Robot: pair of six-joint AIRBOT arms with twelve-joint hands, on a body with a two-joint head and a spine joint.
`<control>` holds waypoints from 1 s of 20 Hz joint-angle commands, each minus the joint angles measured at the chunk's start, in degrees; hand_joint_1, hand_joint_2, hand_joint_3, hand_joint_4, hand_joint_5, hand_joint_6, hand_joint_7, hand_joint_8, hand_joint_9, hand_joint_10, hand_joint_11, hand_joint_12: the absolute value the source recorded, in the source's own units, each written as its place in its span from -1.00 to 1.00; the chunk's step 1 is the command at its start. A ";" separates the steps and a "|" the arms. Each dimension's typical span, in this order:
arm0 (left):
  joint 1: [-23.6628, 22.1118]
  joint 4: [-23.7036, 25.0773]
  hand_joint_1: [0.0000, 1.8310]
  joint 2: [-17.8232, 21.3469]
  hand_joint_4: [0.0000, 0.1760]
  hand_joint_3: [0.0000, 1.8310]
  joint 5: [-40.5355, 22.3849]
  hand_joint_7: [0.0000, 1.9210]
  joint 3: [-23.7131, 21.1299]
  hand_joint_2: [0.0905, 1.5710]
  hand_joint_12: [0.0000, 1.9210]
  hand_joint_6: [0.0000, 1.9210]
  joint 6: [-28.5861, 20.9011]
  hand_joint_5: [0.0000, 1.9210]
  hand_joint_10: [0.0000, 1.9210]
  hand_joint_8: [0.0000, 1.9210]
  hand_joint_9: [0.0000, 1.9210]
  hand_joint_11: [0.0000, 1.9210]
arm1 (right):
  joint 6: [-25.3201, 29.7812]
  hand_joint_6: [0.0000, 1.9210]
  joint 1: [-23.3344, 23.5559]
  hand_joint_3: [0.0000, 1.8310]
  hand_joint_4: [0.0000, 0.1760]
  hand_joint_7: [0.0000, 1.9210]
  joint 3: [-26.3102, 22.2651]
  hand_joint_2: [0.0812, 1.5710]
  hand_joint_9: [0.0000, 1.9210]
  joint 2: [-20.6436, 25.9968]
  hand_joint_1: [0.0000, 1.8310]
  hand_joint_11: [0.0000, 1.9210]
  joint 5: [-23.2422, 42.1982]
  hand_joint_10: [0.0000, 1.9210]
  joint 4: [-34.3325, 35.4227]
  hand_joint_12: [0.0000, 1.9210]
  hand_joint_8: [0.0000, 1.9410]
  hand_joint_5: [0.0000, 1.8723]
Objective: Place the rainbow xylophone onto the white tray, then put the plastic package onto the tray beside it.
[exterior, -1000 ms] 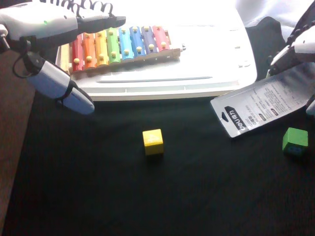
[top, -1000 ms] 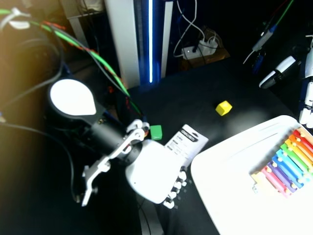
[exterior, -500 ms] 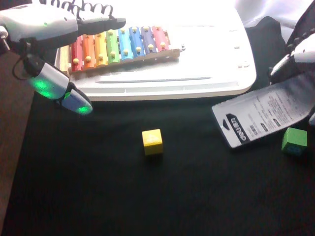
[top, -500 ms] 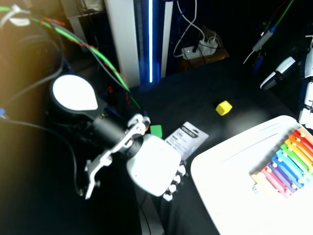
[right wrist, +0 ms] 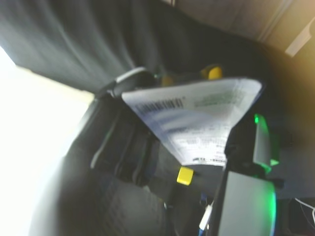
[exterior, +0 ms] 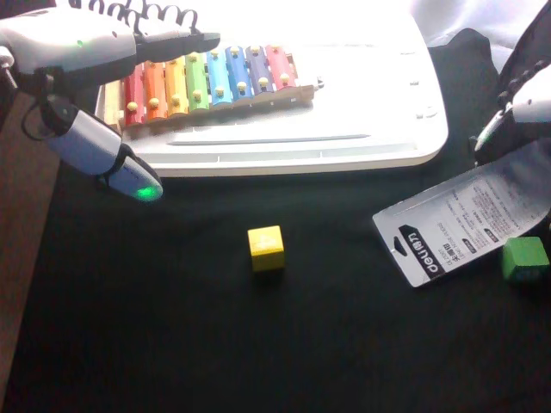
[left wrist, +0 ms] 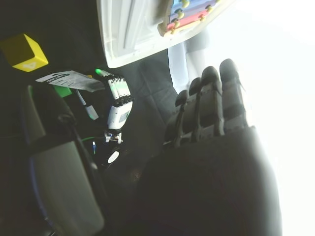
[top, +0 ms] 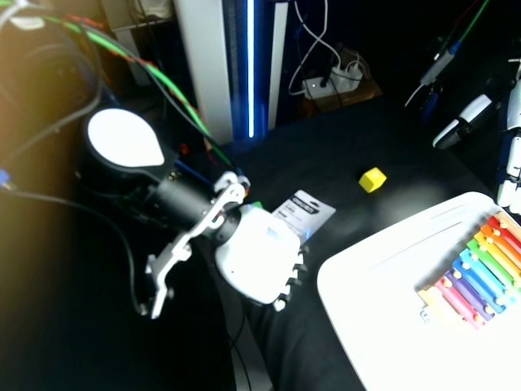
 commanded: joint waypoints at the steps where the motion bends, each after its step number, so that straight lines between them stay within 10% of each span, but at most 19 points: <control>1: -0.25 -1.85 -0.02 -0.03 -1.00 -1.00 -4.12 -0.92 0.19 -0.11 -0.75 -1.00 0.03 -1.00 -1.00 -1.00 -0.89 -1.00 | -1.21 -0.23 1.20 -1.00 -1.00 0.12 0.07 0.33 0.08 0.52 0.32 -0.04 -0.66 0.48 4.57 0.83 0.21 0.15; 4: -0.15 -1.85 -0.01 -0.03 -1.00 -1.00 -4.13 -0.94 0.22 -0.11 -0.74 -1.00 0.03 -1.00 -1.00 -1.00 -0.89 -1.00 | -5.41 -0.07 2.67 -1.00 -1.00 0.06 0.07 0.36 0.10 0.95 0.28 0.06 -0.64 0.52 9.48 0.85 0.25 0.09; 7: -0.05 -1.85 0.01 -0.02 -1.00 -1.00 -4.15 -0.93 0.24 -0.10 -0.71 -1.00 0.03 -1.00 -1.00 -1.00 -0.88 -1.00 | -6.47 -0.05 6.06 -1.00 -1.00 0.17 0.04 0.38 0.24 1.15 0.39 -0.07 -0.64 -0.49 10.12 0.26 -0.03 -0.05; 9: -0.04 -1.85 -0.01 -0.02 -1.00 -1.00 -4.20 -0.93 0.26 -0.11 -0.72 -1.00 0.03 -1.00 -0.99 -1.00 -0.87 -1.00 | -6.48 -0.33 8.03 -1.00 -1.00 0.18 0.05 0.34 0.40 1.21 0.40 0.06 -0.67 -0.37 10.12 0.52 0.00 0.08; 14: -0.05 -1.88 -0.01 -0.02 -1.00 -1.00 -4.35 -0.90 0.29 -0.12 -0.67 -1.00 0.03 -1.00 -1.00 -0.99 -0.86 -1.00 | -6.52 -0.26 10.85 -1.00 -1.00 0.32 1.05 0.30 0.54 0.28 0.42 0.13 -0.77 -0.80 10.12 0.15 -0.30 0.09; 16: -0.06 -1.92 0.00 -0.01 -1.00 -1.00 -4.36 -0.89 0.29 -0.12 -0.65 -1.00 0.03 -1.00 -1.00 -1.00 -0.84 -1.00 | -6.52 -0.22 12.41 -1.00 -1.00 0.26 2.33 0.33 0.57 -0.58 0.41 0.14 -0.88 -0.86 10.22 0.06 -0.16 0.04; 17: -0.06 -1.96 -0.02 -0.01 -1.00 -1.00 -4.37 -0.88 0.29 -0.12 -0.63 -1.00 0.03 -1.00 -0.99 -1.00 -0.83 -1.00 | -6.52 -0.41 13.01 -0.99 -1.00 0.31 3.24 0.26 0.40 -1.39 0.52 0.16 -0.92 -0.33 10.67 -0.04 -0.44 0.11; 18: -0.07 -1.97 -0.01 -0.01 -1.00 -1.00 -4.38 -0.88 0.29 -0.12 -0.63 -1.00 0.03 -1.00 -1.00 -1.00 -0.83 -1.00 | -6.52 -0.68 13.29 -1.00 -1.00 0.41 4.06 0.25 0.26 -2.08 0.54 -0.53 -0.92 -0.06 11.39 0.13 -0.63 0.24; 20: -0.06 -1.99 0.00 -0.01 -1.00 -1.00 -4.43 -0.87 0.29 -0.14 -0.61 -1.00 0.03 -1.00 -0.99 -1.00 -0.81 -1.00 | -6.73 -0.52 13.36 -1.00 -1.00 0.35 6.04 0.25 0.26 -3.64 0.54 -0.58 -0.91 -0.13 13.87 -0.14 -0.49 0.16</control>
